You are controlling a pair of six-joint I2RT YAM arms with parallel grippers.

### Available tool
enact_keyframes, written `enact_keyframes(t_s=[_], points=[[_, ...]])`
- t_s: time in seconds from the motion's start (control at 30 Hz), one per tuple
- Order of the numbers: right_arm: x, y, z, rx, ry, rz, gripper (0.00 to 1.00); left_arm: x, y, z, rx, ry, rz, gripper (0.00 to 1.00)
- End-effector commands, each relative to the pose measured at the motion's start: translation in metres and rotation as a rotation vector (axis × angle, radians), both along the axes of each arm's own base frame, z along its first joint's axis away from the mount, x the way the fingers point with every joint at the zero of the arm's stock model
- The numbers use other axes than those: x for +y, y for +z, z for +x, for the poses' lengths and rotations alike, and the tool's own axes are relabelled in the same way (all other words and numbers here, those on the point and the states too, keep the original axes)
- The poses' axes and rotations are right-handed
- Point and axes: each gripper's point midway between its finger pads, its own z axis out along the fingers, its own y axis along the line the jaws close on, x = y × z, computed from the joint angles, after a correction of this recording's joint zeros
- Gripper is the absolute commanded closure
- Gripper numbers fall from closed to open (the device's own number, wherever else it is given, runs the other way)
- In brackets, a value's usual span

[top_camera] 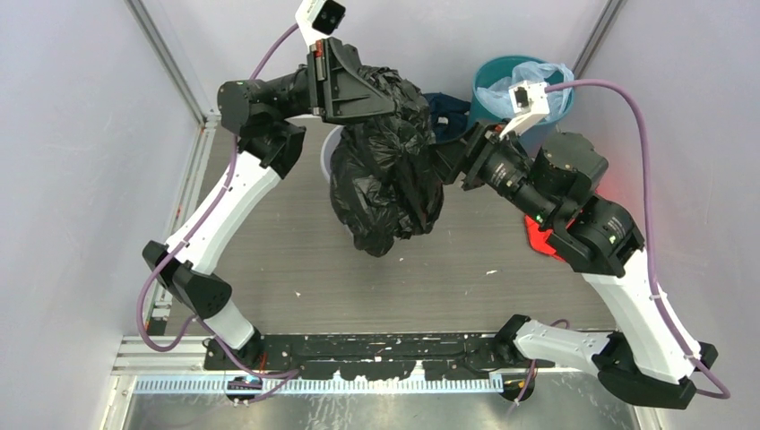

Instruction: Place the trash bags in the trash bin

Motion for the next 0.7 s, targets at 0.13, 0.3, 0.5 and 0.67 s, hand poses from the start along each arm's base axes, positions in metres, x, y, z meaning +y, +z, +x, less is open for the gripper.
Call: enact_keyframes(t_s=[0.13,0.3,0.5,0.67], points=[[-0.002,0.030,-0.028,-0.098,0.101,0.079,0.42,0.009,0.011,-0.021,-0.074,0.006,-0.033,0.85],[-0.025,0.045,-0.042,-0.160,0.064,0.095,0.39,0.007,0.007,-0.017,-0.065,0.017,-0.029,0.85],[-0.016,0.047,-0.060,-0.197,0.175,0.067,0.40,0.003,0.001,-0.009,-0.040,0.029,-0.023,0.85],[0.004,0.042,-0.061,-0.192,0.272,0.034,0.40,-0.004,-0.004,0.003,-0.002,0.039,-0.013,0.85]])
